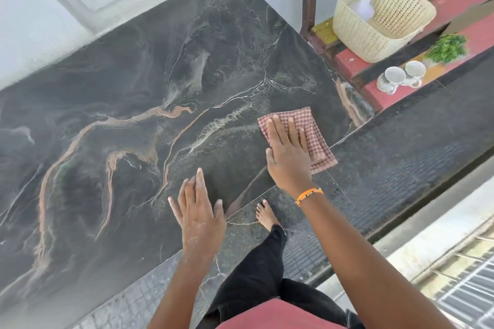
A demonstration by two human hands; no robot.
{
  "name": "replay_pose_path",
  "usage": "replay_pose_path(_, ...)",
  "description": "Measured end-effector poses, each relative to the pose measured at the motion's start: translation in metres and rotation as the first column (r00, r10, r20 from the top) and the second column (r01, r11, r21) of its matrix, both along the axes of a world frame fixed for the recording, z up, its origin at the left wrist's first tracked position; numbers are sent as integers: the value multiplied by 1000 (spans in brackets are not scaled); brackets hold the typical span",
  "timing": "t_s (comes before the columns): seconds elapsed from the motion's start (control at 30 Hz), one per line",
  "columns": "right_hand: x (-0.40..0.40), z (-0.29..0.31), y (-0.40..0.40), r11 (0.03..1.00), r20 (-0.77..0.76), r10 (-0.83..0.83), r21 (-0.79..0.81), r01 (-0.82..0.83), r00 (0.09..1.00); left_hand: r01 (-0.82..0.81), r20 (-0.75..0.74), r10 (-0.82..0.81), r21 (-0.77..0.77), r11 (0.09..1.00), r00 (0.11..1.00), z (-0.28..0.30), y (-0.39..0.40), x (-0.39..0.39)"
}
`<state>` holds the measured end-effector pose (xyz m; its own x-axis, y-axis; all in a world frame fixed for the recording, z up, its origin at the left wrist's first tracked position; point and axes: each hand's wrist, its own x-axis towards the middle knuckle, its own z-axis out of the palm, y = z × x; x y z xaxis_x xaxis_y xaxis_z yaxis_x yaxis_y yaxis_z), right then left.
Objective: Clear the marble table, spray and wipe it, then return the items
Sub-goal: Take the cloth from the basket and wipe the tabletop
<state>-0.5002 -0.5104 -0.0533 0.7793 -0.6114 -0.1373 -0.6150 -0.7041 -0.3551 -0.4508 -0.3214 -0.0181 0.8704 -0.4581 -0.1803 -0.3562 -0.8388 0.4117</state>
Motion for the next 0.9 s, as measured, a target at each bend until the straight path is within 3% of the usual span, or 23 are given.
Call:
replay_pose_path(0.13,35,12,50,949,-1,311,63,-310,950,-137,55,138,-23,990,989,0,26,-4)
replay_pose_path(0.3,33,16,133,743,23,662,114,-660,749,-229,157,238,-72,971,958,2,63,-2)
replay_pose_path(0.4,5,7,139,635,33,770,58,-771,637,-294,139,311,-129,947,940,3,70,-4)
replay_pose_path(0.47,-17,-2,126,615,93,786,-21,-788,611,-281,128,297,-130,951,946,1,68,-6)
replay_pose_path(0.63,-50,-20,59,744,139,668,-91,-662,731,-50,147,58,-58,997,987,-8,42,-16)
replay_pose_path(0.9,-88,-22,-56,862,27,463,-248,-442,886,205,95,-202,-25,978,975,-2,-30,-28)
